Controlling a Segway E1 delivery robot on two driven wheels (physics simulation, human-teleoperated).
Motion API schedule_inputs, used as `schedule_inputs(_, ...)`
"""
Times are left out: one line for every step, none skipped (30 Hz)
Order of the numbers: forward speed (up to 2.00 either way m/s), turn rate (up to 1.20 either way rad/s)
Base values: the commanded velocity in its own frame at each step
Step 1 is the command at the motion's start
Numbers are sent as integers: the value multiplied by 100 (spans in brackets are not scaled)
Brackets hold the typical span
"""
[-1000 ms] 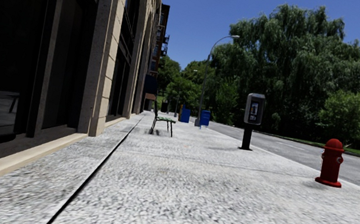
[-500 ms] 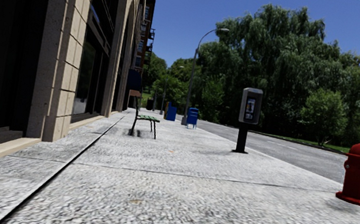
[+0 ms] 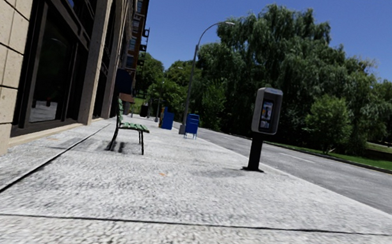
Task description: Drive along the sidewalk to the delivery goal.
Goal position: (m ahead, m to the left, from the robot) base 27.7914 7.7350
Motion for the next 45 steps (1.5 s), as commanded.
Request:
schedule_inputs(200, -28)
schedule_inputs(200, -28)
schedule_inputs(200, -28)
schedule_inputs(200, -28)
schedule_inputs(200, 0)
schedule_inputs(200, 0)
schedule_inputs(200, 0)
schedule_inputs(200, 0)
schedule_inputs(200, 0)
schedule_inputs(200, 0)
schedule_inputs(200, 0)
schedule_inputs(200, 0)
schedule_inputs(200, 0)
schedule_inputs(200, 0)
schedule_inputs(200, 0)
schedule_inputs(200, 0)
schedule_inputs(200, 0)
schedule_inputs(200, 0)
schedule_inputs(200, 0)
schedule_inputs(200, 0)
schedule_inputs(200, 0)
schedule_inputs(200, 0)
schedule_inputs(200, 0)
schedule_inputs(200, 0)
schedule_inputs(200, 0)
schedule_inputs(200, 0)
schedule_inputs(200, 0)
schedule_inputs(200, 0)
schedule_inputs(200, 0)
schedule_inputs(200, 0)
schedule_inputs(200, 0)
schedule_inputs(200, 0)
schedule_inputs(200, 0)
schedule_inputs(200, 0)
schedule_inputs(200, 0)
schedule_inputs(200, 0)
schedule_inputs(200, 0)
schedule_inputs(200, 0)
schedule_inputs(200, 0)
schedule_inputs(200, 0)
schedule_inputs(200, 0)
schedule_inputs(200, 0)
schedule_inputs(200, 0)
schedule_inputs(200, 1)
schedule_inputs(200, 9)
